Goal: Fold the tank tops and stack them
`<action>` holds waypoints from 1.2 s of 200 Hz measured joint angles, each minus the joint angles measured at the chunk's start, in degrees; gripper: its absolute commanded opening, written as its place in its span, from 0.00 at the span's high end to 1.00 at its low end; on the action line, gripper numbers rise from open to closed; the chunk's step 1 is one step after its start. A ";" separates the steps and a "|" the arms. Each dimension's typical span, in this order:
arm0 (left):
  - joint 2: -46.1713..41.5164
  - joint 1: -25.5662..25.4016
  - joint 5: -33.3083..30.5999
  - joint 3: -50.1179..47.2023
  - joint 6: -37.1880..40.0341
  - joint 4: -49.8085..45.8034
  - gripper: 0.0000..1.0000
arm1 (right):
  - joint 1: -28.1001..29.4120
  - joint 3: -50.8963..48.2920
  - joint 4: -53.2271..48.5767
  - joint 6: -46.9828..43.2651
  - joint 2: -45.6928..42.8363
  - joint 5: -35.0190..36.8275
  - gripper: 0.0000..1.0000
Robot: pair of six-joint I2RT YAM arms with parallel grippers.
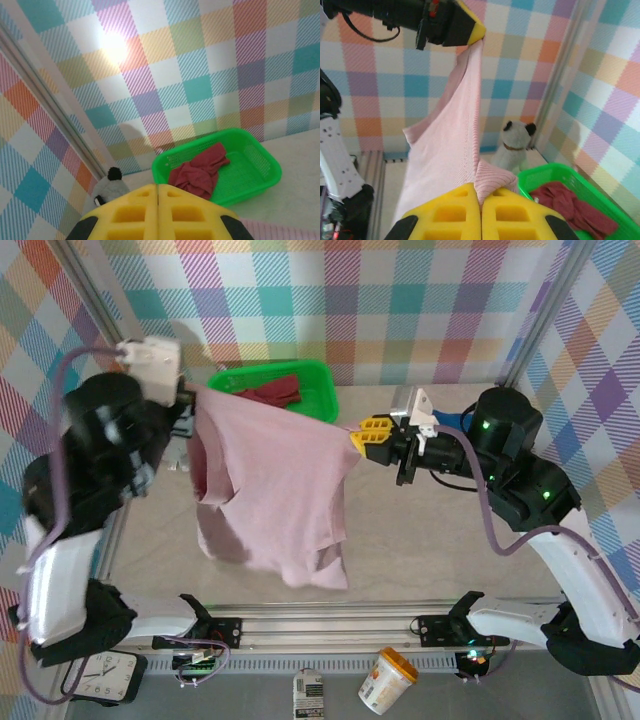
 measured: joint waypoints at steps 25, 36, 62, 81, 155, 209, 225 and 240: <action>10.43 5.81 7.54 0.37 -0.28 1.68 1.00 | -2.05 -5.84 -0.07 -1.20 -0.57 6.40 1.00; 16.04 7.04 11.06 0.17 -0.37 2.91 1.00 | -5.33 -9.73 -0.04 -1.05 -0.59 8.68 1.00; 30.25 7.69 18.64 0.13 -0.42 5.79 1.00 | -15.17 -19.78 0.74 1.27 0.72 10.73 1.00; 42.12 7.69 22.82 3.96 -0.87 6.58 0.99 | -20.65 -25.18 0.96 3.23 4.28 12.02 1.00; 71.80 5.81 29.81 28.37 -7.56 7.37 0.44 | -33.64 -31.19 1.53 12.70 18.60 21.81 1.00; 64.11 3.96 32.89 21.88 -11.72 1.97 0.38 | -39.74 -29.90 1.49 18.95 27.30 24.09 1.00; 54.12 3.21 34.53 6.82 -15.32 1.86 0.37 | -39.85 -29.90 1.46 20.33 27.82 23.82 1.00; 42.82 2.34 35.43 -10.34 -19.21 4.11 0.37 | -39.82 -29.92 1.62 21.29 27.87 23.43 1.00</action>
